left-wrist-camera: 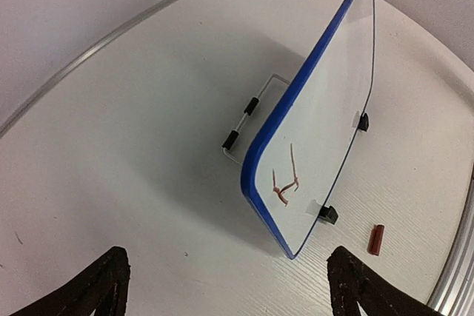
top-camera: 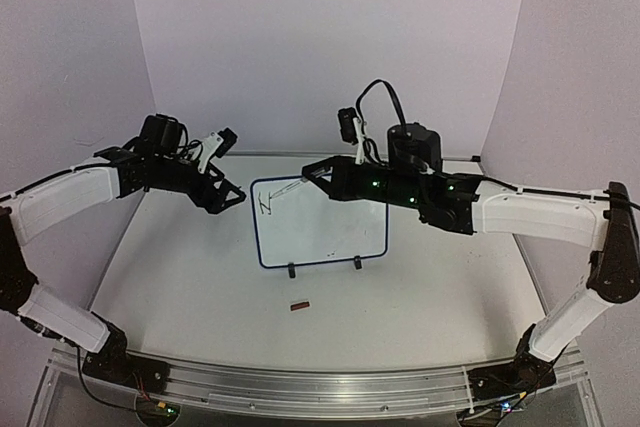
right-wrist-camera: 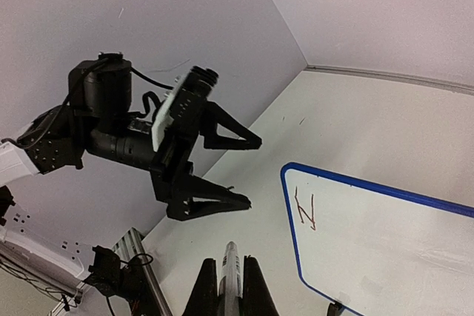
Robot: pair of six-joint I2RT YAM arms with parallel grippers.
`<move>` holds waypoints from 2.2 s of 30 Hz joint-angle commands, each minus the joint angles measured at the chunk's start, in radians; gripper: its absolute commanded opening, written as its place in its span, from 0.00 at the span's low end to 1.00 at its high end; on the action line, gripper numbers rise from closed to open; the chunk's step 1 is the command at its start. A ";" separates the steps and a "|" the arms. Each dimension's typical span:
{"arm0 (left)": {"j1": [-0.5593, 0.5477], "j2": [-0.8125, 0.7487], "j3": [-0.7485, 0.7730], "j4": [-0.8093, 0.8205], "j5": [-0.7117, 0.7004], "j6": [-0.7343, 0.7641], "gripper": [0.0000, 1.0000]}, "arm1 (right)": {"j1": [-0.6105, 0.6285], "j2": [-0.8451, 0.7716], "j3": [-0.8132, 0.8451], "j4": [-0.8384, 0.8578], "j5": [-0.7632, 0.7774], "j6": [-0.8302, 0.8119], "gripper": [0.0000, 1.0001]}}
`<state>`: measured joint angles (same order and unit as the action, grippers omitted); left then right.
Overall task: Write a sentence on the whiteboard
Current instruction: Write on the whiteboard with the whiteboard marker without the cap.
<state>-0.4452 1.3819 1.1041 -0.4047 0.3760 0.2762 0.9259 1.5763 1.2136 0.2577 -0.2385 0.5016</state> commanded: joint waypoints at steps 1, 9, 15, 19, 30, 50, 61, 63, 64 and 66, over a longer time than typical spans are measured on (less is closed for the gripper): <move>-0.005 -0.184 -0.010 0.100 -0.022 -0.064 0.94 | -0.063 -0.049 -0.009 -0.044 -0.201 0.004 0.00; -0.098 -0.206 0.067 0.056 0.244 -0.229 0.95 | -0.100 -0.039 0.033 -0.085 -0.447 0.037 0.00; -0.199 -0.140 0.063 0.134 0.307 -0.305 0.95 | -0.100 -0.018 0.058 -0.063 -0.530 0.065 0.00; -0.200 -0.110 0.060 0.190 0.398 -0.349 0.90 | -0.100 -0.019 0.061 -0.057 -0.539 0.072 0.00; -0.219 -0.046 0.083 0.132 0.510 -0.349 0.51 | -0.100 -0.017 0.060 -0.039 -0.552 0.077 0.00; -0.259 -0.013 0.089 0.072 0.550 -0.299 0.00 | -0.099 0.009 0.069 -0.012 -0.581 0.103 0.00; -0.263 0.023 0.151 -0.015 0.588 -0.217 0.00 | -0.070 0.090 0.119 -0.012 -0.676 0.126 0.14; -0.263 0.026 0.152 -0.015 0.589 -0.214 0.00 | -0.067 0.095 0.120 -0.012 -0.675 0.125 0.15; -0.264 0.028 0.152 -0.014 0.586 -0.214 0.00 | -0.067 0.097 0.120 -0.012 -0.673 0.126 0.15; -0.264 0.027 0.150 -0.013 0.582 -0.214 0.00 | -0.067 0.097 0.119 -0.012 -0.667 0.126 0.15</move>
<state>-0.7050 1.4019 1.2078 -0.4262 0.9416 0.0314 0.8534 1.6619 1.2922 0.2024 -0.8824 0.6222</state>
